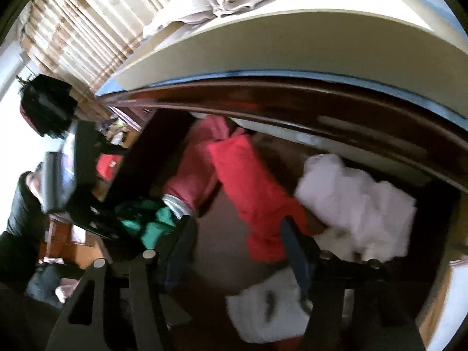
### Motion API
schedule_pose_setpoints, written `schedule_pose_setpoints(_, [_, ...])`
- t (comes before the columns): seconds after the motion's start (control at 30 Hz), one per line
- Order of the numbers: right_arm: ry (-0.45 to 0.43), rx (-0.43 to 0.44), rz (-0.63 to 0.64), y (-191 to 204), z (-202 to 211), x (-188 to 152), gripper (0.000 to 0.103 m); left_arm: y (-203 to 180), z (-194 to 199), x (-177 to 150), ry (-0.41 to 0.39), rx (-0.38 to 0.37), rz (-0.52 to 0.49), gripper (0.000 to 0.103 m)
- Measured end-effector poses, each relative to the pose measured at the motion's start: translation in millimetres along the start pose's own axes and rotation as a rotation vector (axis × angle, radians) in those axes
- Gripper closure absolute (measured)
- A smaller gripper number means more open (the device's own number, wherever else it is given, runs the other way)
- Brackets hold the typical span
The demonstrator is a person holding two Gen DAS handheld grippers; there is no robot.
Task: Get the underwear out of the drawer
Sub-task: 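Grasp the red garment with the right gripper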
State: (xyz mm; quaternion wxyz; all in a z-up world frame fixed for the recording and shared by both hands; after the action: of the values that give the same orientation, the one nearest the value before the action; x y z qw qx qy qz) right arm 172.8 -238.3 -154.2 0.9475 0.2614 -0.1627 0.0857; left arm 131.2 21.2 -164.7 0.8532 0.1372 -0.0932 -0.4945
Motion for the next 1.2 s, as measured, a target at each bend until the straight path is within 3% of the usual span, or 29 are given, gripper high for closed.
schedule_pose_setpoints(0.1, [0.007,0.010,-0.004,-3,-2,1,0.039,2,14,-3,-0.044,0.003,-0.022,0.001])
schedule_pose_setpoints(0.17, [0.005,0.006,0.009,1,-7,5,0.039,0,22,-2,-0.079,-0.037,-0.043,0.001])
schedule_pose_setpoints(0.3, [0.010,-0.051,0.092,14,-25,13,0.039,-15,31,2,-0.126,-0.051,-0.146,0.001])
schedule_pose_setpoints(0.47, [0.058,-0.163,0.199,27,-56,20,0.039,-22,18,15,-0.084,-0.104,-0.195,0.000])
schedule_pose_setpoints(0.7, [0.112,-0.277,0.276,36,-88,21,0.039,-21,-4,22,0.005,-0.280,-0.220,0.000])
schedule_pose_setpoints(0.8, [0.108,-0.331,0.302,38,-95,20,0.039,-20,-11,29,0.018,-0.294,-0.232,0.000])
schedule_pose_setpoints(1.03, [0.106,-0.357,0.333,38,-102,21,0.039,-27,-23,42,0.045,-0.384,-0.201,0.000])
schedule_pose_setpoints(1.1, [0.123,-0.367,0.339,39,-102,19,0.053,-29,-22,44,0.047,-0.384,-0.189,0.000])
schedule_pose_setpoints(1.2, [0.155,-0.326,0.300,36,-96,16,0.055,-27,-23,46,0.037,-0.384,-0.158,0.000])
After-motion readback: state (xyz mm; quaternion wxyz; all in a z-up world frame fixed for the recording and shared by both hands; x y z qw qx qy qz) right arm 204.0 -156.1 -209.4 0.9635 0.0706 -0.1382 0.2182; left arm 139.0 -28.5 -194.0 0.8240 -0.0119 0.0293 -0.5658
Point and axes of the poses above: each gripper's, at about its wrist camera, not at the fingertips, and z roughly against the way its jaws point, y to its left, x to its top, the point moved 3 cm from there along -z, roughly the way its jaws point, and after that the axes turned 8 degrees about -z, right-handed, at the moved point
